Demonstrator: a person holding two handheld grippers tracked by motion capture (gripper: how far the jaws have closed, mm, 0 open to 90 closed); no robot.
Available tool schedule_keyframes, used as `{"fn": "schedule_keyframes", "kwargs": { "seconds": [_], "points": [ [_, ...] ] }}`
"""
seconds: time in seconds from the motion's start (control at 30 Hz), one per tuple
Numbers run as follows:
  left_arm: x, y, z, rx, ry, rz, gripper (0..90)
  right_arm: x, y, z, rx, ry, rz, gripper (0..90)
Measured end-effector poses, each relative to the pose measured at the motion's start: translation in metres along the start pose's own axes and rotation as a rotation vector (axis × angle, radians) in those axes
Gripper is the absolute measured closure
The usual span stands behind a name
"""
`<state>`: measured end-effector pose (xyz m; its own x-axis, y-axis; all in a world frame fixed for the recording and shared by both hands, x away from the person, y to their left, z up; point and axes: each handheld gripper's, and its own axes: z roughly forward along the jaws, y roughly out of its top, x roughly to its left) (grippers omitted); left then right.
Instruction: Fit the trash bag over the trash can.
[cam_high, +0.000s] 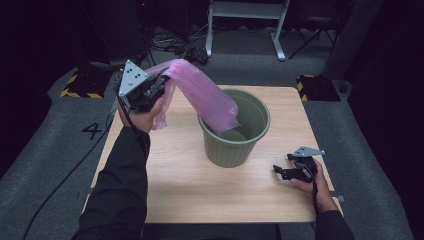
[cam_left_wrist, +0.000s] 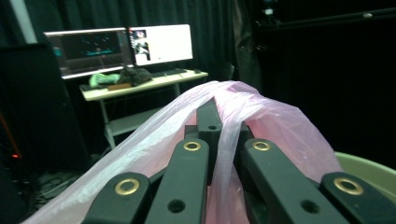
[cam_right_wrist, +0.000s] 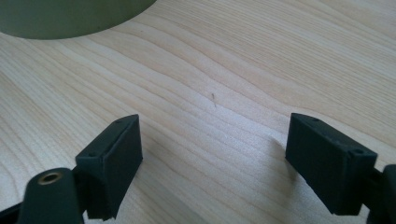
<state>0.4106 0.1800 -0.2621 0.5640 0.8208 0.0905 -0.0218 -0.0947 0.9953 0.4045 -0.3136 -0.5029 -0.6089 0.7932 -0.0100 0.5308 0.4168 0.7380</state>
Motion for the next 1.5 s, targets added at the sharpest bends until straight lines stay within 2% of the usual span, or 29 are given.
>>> {"fn": "schedule_keyframes", "kwargs": {
  "seconds": [0.3, 0.4, 0.53, 0.67, 0.83, 0.93, 1.1, 1.23, 1.4, 1.43, 1.5],
  "points": [
    [-0.025, -0.028, 0.000, 0.033, -0.129, 0.001, 89.6, 0.000, 0.000, 0.000, 0.000, 0.000, 0.000, 18.7],
    [-0.035, -0.036, 0.001, 0.067, -0.167, 0.031, 89.6, 0.000, 0.000, 0.000, 0.000, 0.000, 0.000, 18.7],
    [-0.043, -0.043, 0.004, 0.102, -0.220, 0.042, 89.5, 0.000, 0.000, 0.000, 0.000, -0.001, 0.000, 18.8],
    [-0.056, -0.047, 0.009, 0.160, -0.277, 0.089, 89.4, 0.000, 0.000, 0.000, 0.001, 0.002, -0.004, 19.5],
    [-0.066, -0.048, 0.012, 0.184, -0.308, 0.113, 89.1, 0.000, 0.001, -0.004, -0.010, 0.009, -0.011, 22.8],
    [-0.070, -0.048, 0.013, 0.201, -0.322, 0.126, 87.8, -0.001, 0.003, -0.010, -0.050, 0.047, 0.019, 24.0],
    [-0.075, -0.048, 0.015, 0.238, -0.338, 0.155, 81.5, 0.005, 0.013, -0.025, -0.111, 0.045, 0.000, 25.0],
    [-0.077, -0.048, 0.015, 0.259, -0.358, 0.169, 79.2, 0.010, 0.016, -0.025, -0.106, 0.045, -0.027, 25.1],
    [-0.080, -0.048, 0.019, 0.290, -0.377, 0.180, 76.7, 0.009, 0.016, -0.025, -0.099, 0.041, -0.025, 25.7],
    [-0.080, -0.047, 0.020, 0.303, -0.379, 0.184, 74.6, 0.009, 0.016, -0.027, -0.109, 0.046, -0.018, 26.1],
    [-0.081, -0.047, 0.022, 0.318, -0.349, 0.191, 66.2, 0.009, 0.019, -0.032, -0.132, 0.058, -0.014, 26.6]
  ]
}}
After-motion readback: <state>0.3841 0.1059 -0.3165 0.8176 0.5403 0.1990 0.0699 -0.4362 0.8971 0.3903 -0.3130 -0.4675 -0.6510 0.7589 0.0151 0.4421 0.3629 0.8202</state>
